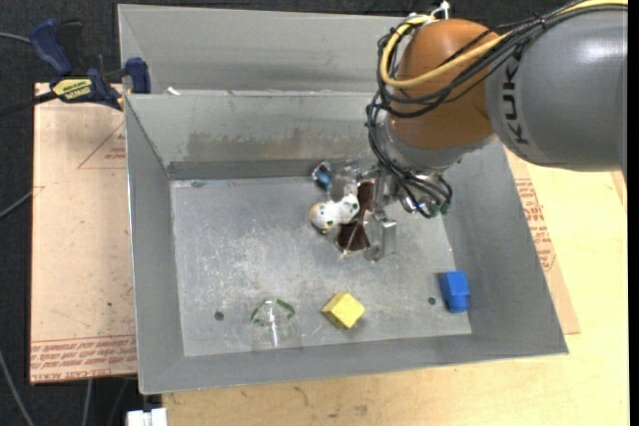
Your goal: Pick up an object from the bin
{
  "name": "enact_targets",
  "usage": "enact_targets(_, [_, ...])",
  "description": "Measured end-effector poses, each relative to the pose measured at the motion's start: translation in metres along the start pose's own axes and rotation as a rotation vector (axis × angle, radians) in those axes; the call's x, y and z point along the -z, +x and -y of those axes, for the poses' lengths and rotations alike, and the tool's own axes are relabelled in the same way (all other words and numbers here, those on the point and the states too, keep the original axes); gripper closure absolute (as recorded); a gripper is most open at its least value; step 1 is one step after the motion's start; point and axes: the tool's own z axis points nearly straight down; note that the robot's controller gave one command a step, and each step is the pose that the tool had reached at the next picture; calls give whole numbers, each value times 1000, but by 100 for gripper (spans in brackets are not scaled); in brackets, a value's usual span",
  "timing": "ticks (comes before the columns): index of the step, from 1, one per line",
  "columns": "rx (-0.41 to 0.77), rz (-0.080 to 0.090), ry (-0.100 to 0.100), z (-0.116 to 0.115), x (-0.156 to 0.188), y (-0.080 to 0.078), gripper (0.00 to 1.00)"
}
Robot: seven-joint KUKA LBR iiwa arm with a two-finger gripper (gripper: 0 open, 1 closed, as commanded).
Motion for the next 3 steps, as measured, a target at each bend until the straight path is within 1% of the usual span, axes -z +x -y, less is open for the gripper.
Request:
enact_targets(1, [99,2,3,23,-22,-18,0])
enact_targets(2, [124,9,3,35,-87,-41,0])
enact_targets(3, [308,8,3,37,-84,-46,100])
